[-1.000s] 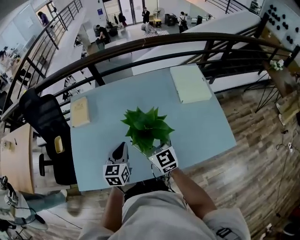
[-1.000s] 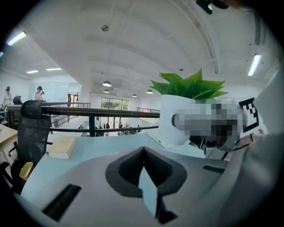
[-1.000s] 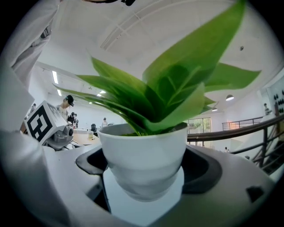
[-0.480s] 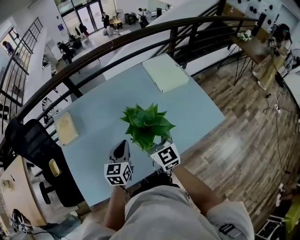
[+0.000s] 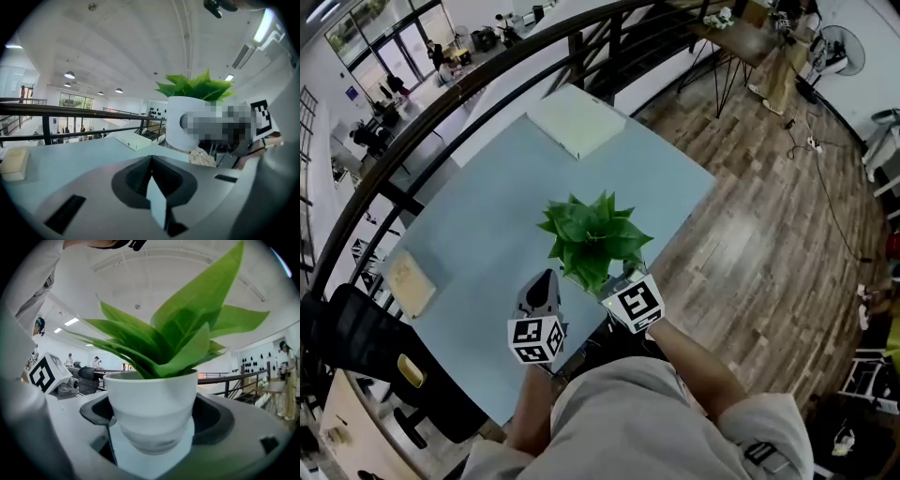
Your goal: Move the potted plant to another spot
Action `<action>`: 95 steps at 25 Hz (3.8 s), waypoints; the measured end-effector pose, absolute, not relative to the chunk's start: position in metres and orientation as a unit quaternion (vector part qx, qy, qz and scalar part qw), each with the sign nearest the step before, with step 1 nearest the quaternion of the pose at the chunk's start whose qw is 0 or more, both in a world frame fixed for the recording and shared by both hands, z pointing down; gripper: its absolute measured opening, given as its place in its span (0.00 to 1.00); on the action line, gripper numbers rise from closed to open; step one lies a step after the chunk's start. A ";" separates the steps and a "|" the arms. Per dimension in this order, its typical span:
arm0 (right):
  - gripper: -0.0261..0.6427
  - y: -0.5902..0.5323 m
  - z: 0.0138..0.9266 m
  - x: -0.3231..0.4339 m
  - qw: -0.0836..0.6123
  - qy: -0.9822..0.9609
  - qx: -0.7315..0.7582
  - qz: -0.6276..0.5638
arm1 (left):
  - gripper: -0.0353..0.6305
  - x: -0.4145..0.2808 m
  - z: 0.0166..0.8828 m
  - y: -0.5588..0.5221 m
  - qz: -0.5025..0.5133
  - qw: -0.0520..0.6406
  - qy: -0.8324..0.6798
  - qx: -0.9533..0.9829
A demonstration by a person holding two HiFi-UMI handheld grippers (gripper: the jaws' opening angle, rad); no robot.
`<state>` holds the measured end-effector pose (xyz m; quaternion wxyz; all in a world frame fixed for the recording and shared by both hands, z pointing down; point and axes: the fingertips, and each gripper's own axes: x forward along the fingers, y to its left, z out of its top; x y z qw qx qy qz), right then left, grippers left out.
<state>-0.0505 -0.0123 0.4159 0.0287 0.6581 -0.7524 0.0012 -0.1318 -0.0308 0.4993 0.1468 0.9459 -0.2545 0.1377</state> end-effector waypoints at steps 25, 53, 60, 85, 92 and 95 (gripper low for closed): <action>0.79 0.031 0.474 0.048 0.050 -0.686 0.725 0.034 | 0.07 -0.045 0.552 -0.008 0.185 0.153 -0.174 0.955; 0.79 -0.046 0.541 0.171 0.051 -0.697 0.710 0.087 | 0.07 0.041 0.611 -0.045 0.268 0.186 -0.184 0.927; 0.79 -0.073 0.559 0.189 0.058 -0.714 0.691 0.102 | 0.07 0.054 0.617 -0.061 0.284 0.183 -0.202 0.919; 0.79 -0.170 0.617 0.222 0.086 -0.752 0.638 0.141 | 0.07 0.073 0.642 -0.129 0.283 0.230 -0.286 0.886; 0.79 -0.189 0.631 0.231 0.103 -0.756 0.628 0.154 | 0.07 0.083 0.648 -0.143 0.279 0.239 -0.297 0.882; 0.79 -0.198 0.638 0.231 0.110 -0.759 0.622 0.157 | 0.07 0.082 0.652 -0.148 0.278 0.247 -0.302 0.878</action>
